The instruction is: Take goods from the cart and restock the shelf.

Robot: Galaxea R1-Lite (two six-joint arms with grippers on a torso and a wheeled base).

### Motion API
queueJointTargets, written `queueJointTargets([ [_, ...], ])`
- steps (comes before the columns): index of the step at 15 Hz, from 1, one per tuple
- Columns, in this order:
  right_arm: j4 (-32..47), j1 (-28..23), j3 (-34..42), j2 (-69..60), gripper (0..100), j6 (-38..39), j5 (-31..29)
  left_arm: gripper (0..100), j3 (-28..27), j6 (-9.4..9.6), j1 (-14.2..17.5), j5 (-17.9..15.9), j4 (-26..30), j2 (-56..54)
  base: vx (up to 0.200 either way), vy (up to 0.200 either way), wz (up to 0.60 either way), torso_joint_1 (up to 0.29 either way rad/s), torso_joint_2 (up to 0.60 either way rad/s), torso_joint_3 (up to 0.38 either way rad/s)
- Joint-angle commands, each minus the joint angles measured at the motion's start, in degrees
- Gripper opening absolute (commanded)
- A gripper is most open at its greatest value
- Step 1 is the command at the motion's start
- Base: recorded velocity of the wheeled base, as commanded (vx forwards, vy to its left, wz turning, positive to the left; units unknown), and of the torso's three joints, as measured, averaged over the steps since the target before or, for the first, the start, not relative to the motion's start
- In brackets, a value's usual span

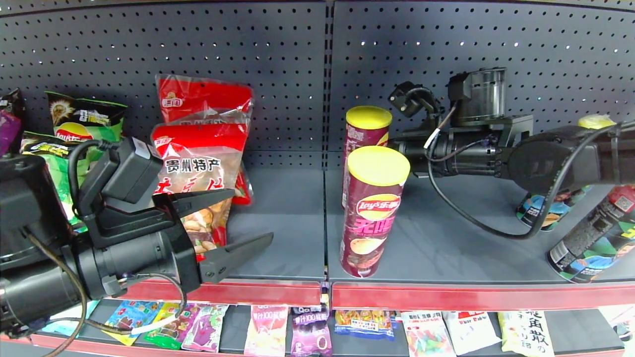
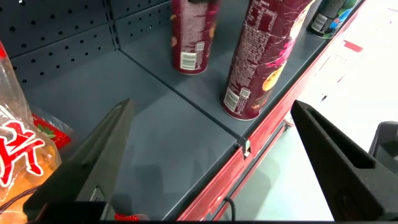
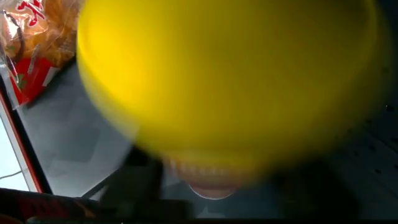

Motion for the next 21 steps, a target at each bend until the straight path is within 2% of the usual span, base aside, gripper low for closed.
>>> queueJointTargets([
  [1,0.2,0.0,0.1,-0.6,100,0.0,0.0,100,0.0,0.06,0.0,0.0,0.0,0.2,0.000,0.000,0.00,0.000,0.00,0.000],
  [7,0.0,-0.4,7.4,-7.5,100,0.1,-0.2,100,0.4,-0.03,0.0,0.0,0.1,0.7,0.000,0.000,0.00,0.000,0.00,0.000],
  [14,0.0,-5.7,16.5,-14.9,100,0.1,-0.4,100,0.7,0.15,0.0,0.0,-0.1,3.2,0.000,0.000,0.00,0.000,0.00,0.000],
  [19,0.0,-6.4,26.8,-22.6,100,0.1,-2.3,100,0.0,0.76,-0.3,0.0,-0.5,6.6,0.000,0.000,0.00,0.000,0.00,0.000],
  [21,0.0,-6.0,33.5,-28.6,100,0.0,-2.3,100,-0.6,1.82,-0.3,0.0,-0.5,8.5,0.000,0.000,0.00,0.000,0.00,0.000],
])
